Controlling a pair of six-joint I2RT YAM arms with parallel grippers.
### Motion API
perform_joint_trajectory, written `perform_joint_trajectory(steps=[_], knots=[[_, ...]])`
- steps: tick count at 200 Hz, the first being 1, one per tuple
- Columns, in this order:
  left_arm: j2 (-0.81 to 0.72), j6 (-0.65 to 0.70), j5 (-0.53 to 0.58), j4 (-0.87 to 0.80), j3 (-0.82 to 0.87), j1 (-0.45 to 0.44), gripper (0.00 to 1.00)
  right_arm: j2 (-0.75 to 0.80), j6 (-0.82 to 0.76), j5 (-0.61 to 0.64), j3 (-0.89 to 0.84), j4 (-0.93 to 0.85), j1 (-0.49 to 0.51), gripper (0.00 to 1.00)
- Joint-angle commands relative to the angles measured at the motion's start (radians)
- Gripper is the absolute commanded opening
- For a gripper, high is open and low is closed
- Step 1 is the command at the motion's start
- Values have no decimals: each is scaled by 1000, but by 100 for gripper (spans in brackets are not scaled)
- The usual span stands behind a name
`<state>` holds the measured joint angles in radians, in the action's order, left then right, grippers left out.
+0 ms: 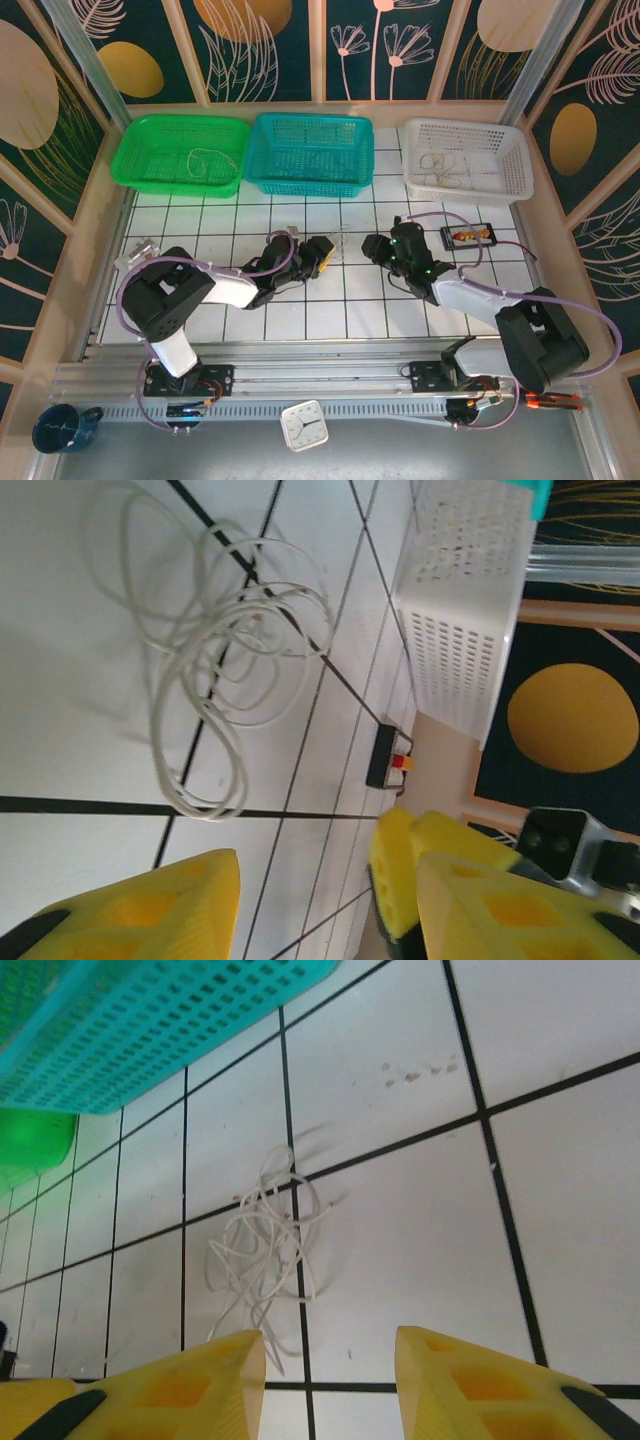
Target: Untangle the cables
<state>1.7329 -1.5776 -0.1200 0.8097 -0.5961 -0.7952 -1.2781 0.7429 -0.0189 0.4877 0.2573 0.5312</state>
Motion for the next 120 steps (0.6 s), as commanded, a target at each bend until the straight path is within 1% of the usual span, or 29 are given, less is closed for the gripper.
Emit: perform_joint_trajectory(steps=[1, 25, 82, 104, 120], knots=[[7, -101, 46, -46, -16, -5, 51, 29, 10, 19, -9, 20, -12, 39], [-7, -99, 61, -82, -12, -6, 54, 33, 12, 19, -3, 21, -15, 40], [69, -127, 35, -7, -15, -5, 54, 35, 12, 14, 8, 18, -17, 39], [100, -121, 26, 2, -37, -5, 52, 45, 13, 16, 6, 10, -17, 39], [115, -118, 29, 9, -46, -6, 47, 52, 12, 19, 6, 2, -17, 39]])
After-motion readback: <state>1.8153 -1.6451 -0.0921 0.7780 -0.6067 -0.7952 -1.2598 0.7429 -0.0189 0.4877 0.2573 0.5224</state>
